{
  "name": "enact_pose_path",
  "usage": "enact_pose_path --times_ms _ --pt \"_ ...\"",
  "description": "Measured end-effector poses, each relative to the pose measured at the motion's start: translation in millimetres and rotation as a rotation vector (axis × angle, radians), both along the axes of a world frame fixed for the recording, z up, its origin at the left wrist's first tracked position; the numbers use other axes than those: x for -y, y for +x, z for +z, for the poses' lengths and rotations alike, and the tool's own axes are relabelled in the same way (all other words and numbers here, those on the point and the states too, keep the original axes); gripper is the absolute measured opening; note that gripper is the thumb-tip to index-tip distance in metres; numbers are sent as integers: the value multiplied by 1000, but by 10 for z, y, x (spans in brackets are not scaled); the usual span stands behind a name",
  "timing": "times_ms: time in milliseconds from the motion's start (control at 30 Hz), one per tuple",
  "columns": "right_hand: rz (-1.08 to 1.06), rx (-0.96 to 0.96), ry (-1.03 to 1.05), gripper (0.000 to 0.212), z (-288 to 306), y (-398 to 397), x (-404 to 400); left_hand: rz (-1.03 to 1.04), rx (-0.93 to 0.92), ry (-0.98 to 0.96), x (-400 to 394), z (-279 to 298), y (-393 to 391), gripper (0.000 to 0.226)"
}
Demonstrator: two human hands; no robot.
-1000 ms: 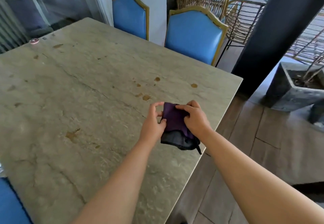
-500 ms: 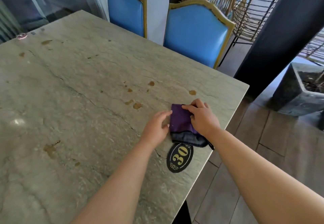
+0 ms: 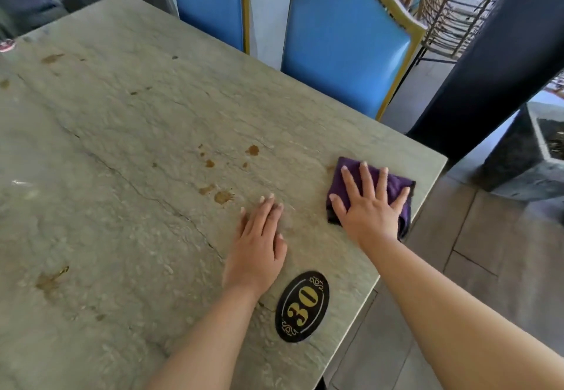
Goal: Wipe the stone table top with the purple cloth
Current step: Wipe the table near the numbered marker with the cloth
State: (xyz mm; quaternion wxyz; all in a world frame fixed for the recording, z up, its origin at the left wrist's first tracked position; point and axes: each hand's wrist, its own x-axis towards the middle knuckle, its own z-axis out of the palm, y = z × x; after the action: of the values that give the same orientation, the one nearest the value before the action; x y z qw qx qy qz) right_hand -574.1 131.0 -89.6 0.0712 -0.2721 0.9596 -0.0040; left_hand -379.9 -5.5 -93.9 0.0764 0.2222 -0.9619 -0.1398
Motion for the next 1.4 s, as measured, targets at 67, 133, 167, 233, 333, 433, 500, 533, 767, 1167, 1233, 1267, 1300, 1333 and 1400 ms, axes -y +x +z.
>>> enact_pose_path --times_ms 67,133,167,233,333,433,500,533,767,1167,1233,1267,1300,1333,1400 --pt "-103 71 -19 68 31 -130 305 1 18 -13 -10 8 -11 56" --pt "8 101 -33 66 85 8 542 -10 32 -18 -19 22 -5 58" --pt "134 78 -43 65 81 143 562 -6 28 -4 -18 26 -2 59" --pt "407 27 -60 63 67 449 355 4 13 44 -13 46 -6 59" --pt "730 40 -45 62 65 552 -212 11 -8 64 -29 61 -7 58" --pt "720 32 21 61 104 114 -426 17 9 35 -32 43 -19 59" --pt "392 45 -14 62 135 -119 -295 78 24 20 -54 31 -59 59" --pt "222 65 -34 62 143 -167 -171 122 20 31 -85 38 -106 59" --pt "692 2 -85 59 86 407 -328 455 -161 130 -281 149 -702 42" --pt "-2 89 -50 64 92 -1059 43 284 49 -75 -321 18 -1220 55" --pt "222 61 -85 65 86 -888 181 285 66 -79 -327 51 -1237 56" --pt "412 51 -101 65 78 -809 164 288 78 -74 -334 71 -1244 58" --pt "609 41 -109 65 60 -785 102 290 87 -64 -340 89 -1247 59" --pt "775 17 -116 64 37 -841 23 294 92 -55 -344 106 -1250 59" --pt "902 0 -116 62 22 -1125 -54 305 121 -41 -345 132 -1256 61"
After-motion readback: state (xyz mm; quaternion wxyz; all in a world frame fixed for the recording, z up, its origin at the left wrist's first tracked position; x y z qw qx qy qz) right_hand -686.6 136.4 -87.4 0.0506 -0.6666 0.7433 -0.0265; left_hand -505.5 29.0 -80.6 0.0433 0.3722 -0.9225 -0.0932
